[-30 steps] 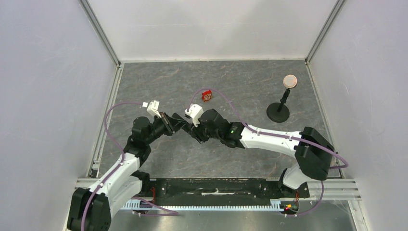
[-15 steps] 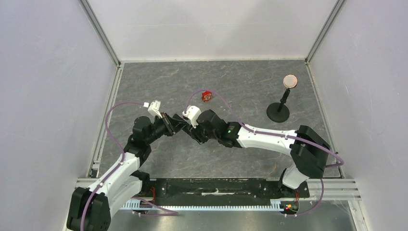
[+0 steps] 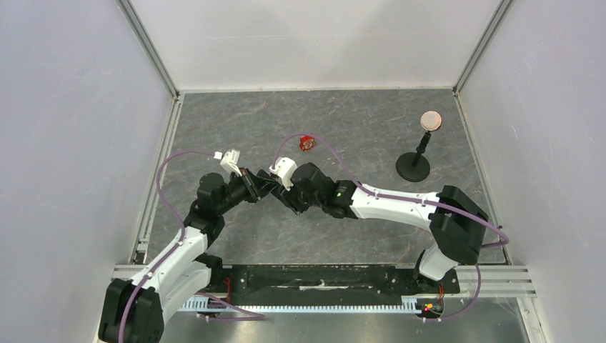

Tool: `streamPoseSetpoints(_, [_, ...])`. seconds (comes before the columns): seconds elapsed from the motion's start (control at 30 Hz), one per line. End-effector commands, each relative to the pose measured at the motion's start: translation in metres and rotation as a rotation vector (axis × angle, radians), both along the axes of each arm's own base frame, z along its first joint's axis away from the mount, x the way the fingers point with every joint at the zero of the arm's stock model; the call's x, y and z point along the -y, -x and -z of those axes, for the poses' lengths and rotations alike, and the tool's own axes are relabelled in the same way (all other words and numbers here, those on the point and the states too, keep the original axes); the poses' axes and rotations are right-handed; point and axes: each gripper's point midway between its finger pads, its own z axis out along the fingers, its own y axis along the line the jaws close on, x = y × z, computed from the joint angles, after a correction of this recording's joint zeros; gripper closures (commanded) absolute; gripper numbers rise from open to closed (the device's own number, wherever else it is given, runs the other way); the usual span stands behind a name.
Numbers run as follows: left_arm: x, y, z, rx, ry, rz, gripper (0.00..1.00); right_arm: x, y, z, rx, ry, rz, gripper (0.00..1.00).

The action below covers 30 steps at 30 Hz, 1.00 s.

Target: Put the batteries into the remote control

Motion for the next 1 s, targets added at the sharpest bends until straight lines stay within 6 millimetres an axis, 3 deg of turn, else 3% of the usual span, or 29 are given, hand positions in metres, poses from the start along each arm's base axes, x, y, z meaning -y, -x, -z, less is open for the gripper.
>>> streamPoseSetpoints(0.0, [0.013, 0.005, -0.035, 0.16, 0.004, 0.093, 0.98, -0.013, -0.01, -0.018, 0.043, -0.021, -0.01, 0.59])
streamPoseSetpoints(0.47, [0.025, 0.016, -0.032, 0.175, -0.022, 0.149, 0.98, -0.009, -0.018, -0.024, 0.046, -0.03, 0.041, 0.6])
streamPoseSetpoints(0.8, [0.026, 0.015, -0.028, 0.117, -0.008, 0.138, 0.98, -0.001, -0.029, -0.015, 0.01, -0.02, 0.13, 0.61])
streamPoseSetpoints(0.97, [0.029, 0.015, -0.025, 0.082, 0.007, 0.149, 0.98, -0.005, -0.034, -0.023, 0.008, -0.068, 0.151, 0.61])
